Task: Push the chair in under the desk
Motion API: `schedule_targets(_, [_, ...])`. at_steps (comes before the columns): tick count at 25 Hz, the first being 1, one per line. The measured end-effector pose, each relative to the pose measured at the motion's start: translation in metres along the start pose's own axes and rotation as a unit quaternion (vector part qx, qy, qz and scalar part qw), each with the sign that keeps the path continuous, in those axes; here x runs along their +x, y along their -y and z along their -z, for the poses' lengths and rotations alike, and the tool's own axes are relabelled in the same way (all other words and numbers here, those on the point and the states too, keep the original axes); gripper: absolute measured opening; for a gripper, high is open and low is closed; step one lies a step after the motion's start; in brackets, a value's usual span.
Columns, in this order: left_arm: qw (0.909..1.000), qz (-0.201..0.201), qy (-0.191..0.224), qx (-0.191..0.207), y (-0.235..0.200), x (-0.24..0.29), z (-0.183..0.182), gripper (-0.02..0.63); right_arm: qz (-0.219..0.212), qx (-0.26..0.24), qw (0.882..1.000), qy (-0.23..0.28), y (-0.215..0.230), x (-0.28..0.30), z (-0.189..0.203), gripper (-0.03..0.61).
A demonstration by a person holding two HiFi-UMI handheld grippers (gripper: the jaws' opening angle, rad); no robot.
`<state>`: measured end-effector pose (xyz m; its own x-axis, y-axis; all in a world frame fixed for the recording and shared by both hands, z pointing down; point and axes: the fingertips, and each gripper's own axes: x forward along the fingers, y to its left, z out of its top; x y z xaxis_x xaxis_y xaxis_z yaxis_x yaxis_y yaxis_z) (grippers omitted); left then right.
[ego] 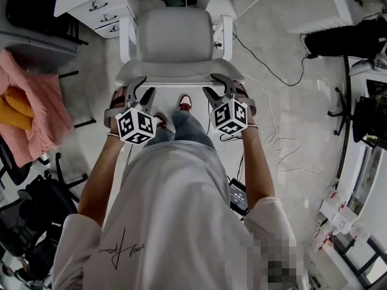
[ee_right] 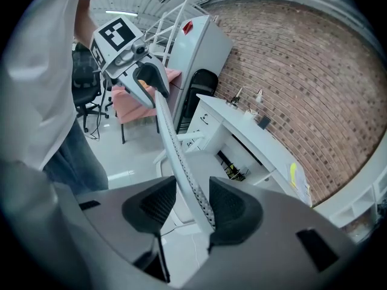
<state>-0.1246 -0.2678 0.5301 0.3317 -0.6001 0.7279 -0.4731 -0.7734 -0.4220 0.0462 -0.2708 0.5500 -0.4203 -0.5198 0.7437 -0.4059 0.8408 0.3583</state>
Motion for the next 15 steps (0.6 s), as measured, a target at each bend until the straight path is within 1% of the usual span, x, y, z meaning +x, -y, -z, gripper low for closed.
schedule_targets(15, [1.0000,-0.004,0.004,0.000,0.006,0.006,-0.013,0.166,-0.007,-0.004,1.000,-0.004,0.013,-0.003,0.012,0.192])
